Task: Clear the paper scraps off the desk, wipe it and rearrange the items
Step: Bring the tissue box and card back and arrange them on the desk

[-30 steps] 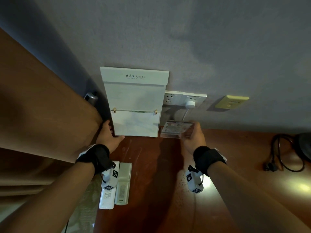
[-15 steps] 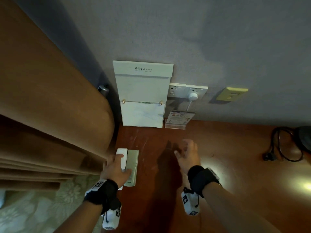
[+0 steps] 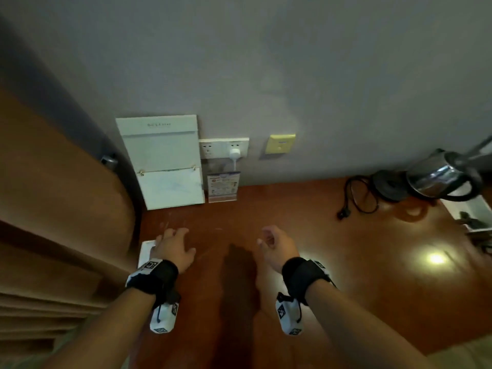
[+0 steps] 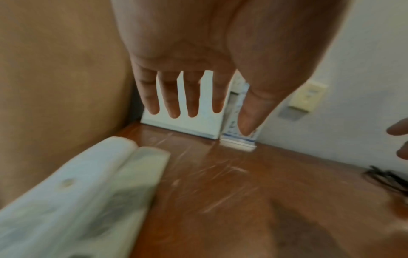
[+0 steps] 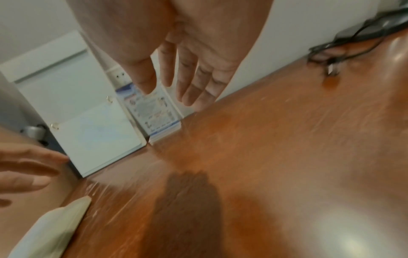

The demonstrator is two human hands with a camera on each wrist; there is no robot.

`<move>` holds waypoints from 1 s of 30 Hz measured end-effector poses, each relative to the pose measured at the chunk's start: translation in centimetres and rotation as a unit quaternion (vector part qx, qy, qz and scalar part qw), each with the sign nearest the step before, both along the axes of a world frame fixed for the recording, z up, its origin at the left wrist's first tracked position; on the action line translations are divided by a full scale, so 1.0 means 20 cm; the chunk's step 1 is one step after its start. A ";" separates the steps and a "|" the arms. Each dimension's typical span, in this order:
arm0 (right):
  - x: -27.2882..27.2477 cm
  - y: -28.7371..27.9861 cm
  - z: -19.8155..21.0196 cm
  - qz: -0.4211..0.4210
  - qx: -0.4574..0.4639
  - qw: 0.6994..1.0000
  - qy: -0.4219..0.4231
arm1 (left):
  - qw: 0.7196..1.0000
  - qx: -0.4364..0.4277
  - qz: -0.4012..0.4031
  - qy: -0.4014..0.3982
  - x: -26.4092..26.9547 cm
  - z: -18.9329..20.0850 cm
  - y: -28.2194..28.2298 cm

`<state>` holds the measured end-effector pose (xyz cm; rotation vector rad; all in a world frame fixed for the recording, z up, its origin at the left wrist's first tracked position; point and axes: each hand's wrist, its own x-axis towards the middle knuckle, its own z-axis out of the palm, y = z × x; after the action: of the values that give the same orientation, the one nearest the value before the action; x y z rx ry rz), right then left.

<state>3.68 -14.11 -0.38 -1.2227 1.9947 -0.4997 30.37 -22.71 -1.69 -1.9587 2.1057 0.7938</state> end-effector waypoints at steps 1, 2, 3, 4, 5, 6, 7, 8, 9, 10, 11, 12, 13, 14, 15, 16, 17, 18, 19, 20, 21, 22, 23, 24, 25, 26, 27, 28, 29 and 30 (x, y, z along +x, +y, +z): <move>-0.07 0.06 0.06 0.001 -0.011 1.000 0.010 | 1.000 -0.007 -0.024 0.003 -0.09 0.06 0.02; -0.14 0.12 0.11 0.000 -0.022 1.000 0.022 | 0.999 -0.015 -0.050 0.006 -0.20 0.11 0.04; -0.22 0.19 0.17 -0.003 -0.031 0.999 0.035 | 0.997 -0.024 -0.076 0.010 -0.31 0.17 0.07; -0.31 0.27 0.23 -0.008 -0.038 0.998 0.047 | 0.994 -0.032 -0.104 0.012 -0.43 0.23 0.10; -0.40 0.36 0.28 -0.016 -0.046 0.997 0.060 | 0.990 -0.041 -0.132 0.015 -0.55 0.29 0.15; -0.50 0.45 0.34 -0.020 -0.053 0.996 0.073 | 0.985 -0.052 -0.161 0.018 -0.69 0.35 0.21; -0.60 0.55 0.40 -0.021 -0.056 0.994 0.087 | 0.980 -0.064 -0.190 0.018 -0.82 0.41 0.27; -0.69 0.66 0.46 -0.024 -0.054 0.993 0.101 | 0.973 -0.074 -0.218 0.016 -0.96 0.46 0.34; -0.79 0.77 0.51 -0.026 -0.047 0.992 0.117 | 0.966 -0.082 -0.245 0.015 -1.09 0.51 0.43; -0.89 0.89 0.57 -0.027 -0.037 0.990 0.130 | 0.959 -0.088 -0.271 0.015 -1.23 0.56 0.52; -0.97 1.00 0.62 -0.032 -0.031 0.989 0.139 | 0.952 -0.093 -0.291 0.014 -1.36 0.60 0.61; -1.07 1.11 0.66 -0.037 -0.032 0.987 0.150 | 0.946 -0.100 -0.308 0.015 -1.49 0.64 0.69; -1.15 1.21 0.70 -0.041 -0.036 0.985 0.161 | 0.940 -0.107 -0.324 0.017 -1.62 0.68 0.78; -1.24 1.31 0.73 -0.048 -0.037 0.984 0.170 | 0.934 -0.111 -0.339 0.019 -1.74 0.71 0.87; -1.31 1.39 0.76 -0.057 -0.038 0.982 0.178 | 0.930 -0.113 -0.349 0.024 -1.84 0.73 0.95; -1.39 1.47 0.77 -0.068 -0.037 0.980 0.183 | 0.926 -0.114 -0.358 0.028 -1.94 0.76 1.03; -1.46 1.55 0.79 -0.078 -0.034 0.979 0.184 | 0.923 -0.111 -0.367 0.031 -2.03 0.78 1.10; -1.53 1.61 0.80 -0.085 -0.031 0.979 0.185 | 0.920 -0.108 -0.376 0.035 -2.11 0.79 1.17; -1.60 1.66 0.80 -0.092 -0.029 0.978 0.185 | 0.917 -0.105 -0.383 0.039 -2.19 0.81 1.22; -1.66 1.70 0.80 -0.097 -0.027 0.977 0.187 | 0.915 -0.102 -0.389 0.041 -2.27 0.82 1.27; -1.73 1.74 0.80 -0.103 -0.026 0.976 0.191 | 0.911 -0.099 -0.397 0.041 -2.34 0.83 1.31; -1.80 1.77 0.79 -0.110 -0.026 0.975 0.192 | 0.908 -0.099 -0.406 0.038 -2.42 0.84 1.34; -1.87 1.80 0.78 -0.119 -0.024 0.974 0.190 | 0.904 -0.099 -0.413 0.033 -2.49 0.84 1.37; -1.94 1.82 0.76 -0.128 -0.022 0.974 0.187 | 0.902 -0.100 -0.420 0.029 -2.57 0.84 1.40; -2.02 1.84 0.75 -0.136 -0.019 0.973 0.187 | 0.899 -0.099 -0.426 0.027 -2.66 0.84 1.42; -2.09 1.86 0.73 -0.143 -0.016 0.972 0.188 | 0.896 -0.095 -0.432 0.027 -2.75 0.84 1.44; -2.17 1.87 0.72 -0.150 -0.010 0.971 0.187 | 0.893 -0.091 -0.440 0.027 -2.85 0.84 1.45; -2.26 1.88 0.71 -0.157 -0.004 0.969 0.189 | 0.889 -0.088 -0.448 0.028 -2.95 0.83 1.45; -2.35 1.90 0.70 -0.163 0.002 0.967 0.194 | 0.885 -0.087 -0.457 0.030 -3.06 0.82 1.45; -2.44 1.91 0.68 -0.168 0.010 0.965 0.199 | 0.880 -0.085 -0.466 0.033 -3.17 0.81 1.45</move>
<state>-45.19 24.14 13.29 -1.0347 2.5669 -0.4159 -33.12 6.34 14.44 -0.7211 2.7830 0.4651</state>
